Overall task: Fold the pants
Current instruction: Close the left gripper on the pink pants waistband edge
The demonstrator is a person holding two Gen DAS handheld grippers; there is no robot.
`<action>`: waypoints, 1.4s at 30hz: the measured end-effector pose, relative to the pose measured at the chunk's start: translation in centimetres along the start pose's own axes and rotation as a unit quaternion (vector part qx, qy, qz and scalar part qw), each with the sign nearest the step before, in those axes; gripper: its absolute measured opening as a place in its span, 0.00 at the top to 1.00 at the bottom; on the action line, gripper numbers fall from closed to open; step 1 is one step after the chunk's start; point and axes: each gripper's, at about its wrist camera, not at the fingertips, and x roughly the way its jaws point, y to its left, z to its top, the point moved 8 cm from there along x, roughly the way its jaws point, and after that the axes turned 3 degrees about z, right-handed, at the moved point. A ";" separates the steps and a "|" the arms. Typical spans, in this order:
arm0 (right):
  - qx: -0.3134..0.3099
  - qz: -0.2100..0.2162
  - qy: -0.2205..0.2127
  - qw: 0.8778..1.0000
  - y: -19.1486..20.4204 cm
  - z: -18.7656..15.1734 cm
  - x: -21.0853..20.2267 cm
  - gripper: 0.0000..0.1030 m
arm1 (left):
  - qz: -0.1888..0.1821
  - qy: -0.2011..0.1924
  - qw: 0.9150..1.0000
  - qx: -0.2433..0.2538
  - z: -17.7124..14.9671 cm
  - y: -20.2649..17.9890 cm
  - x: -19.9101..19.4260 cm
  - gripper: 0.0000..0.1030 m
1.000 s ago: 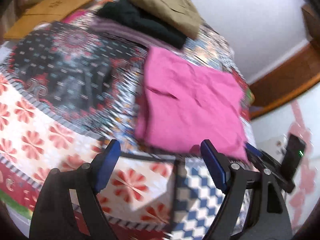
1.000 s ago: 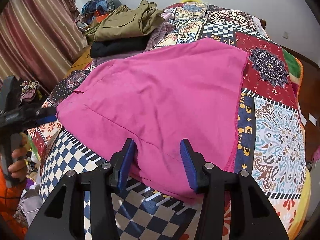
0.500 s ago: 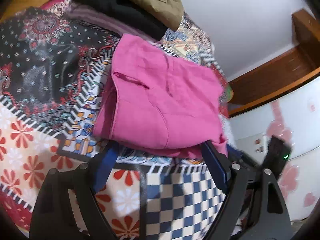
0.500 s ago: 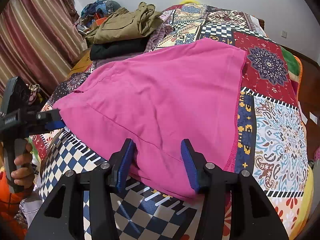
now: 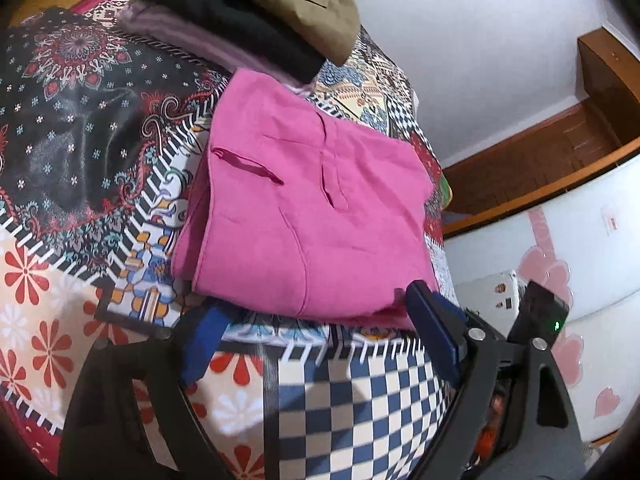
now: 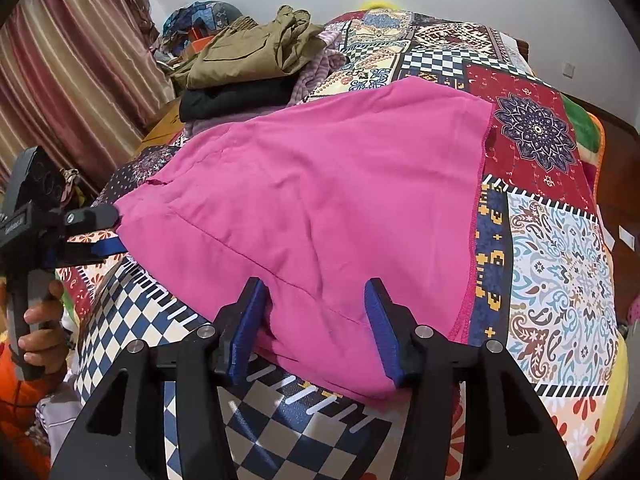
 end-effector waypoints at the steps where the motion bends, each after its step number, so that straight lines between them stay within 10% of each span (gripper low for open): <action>1: -0.001 -0.001 0.000 1.000 0.0 0.0 0.0 0.53 | 0.002 -0.001 1.000 -0.007 0.3 0.2 0.2 0.15; 11: -0.008 -0.004 -0.001 1.000 0.0 0.1 0.2 0.51 | 0.023 -0.010 0.999 -0.048 1.5 2.6 0.7 0.23; 19: -0.008 -0.007 -0.001 1.000 -0.1 0.1 0.2 0.50 | 0.047 -0.025 0.999 0.007 2.1 1.0 0.9 0.69; 42: -0.096 -0.018 -0.019 0.995 3.9 6.3 0.0 0.50 | 0.145 -0.085 0.975 0.146 1.1 -1.8 -2.4 0.81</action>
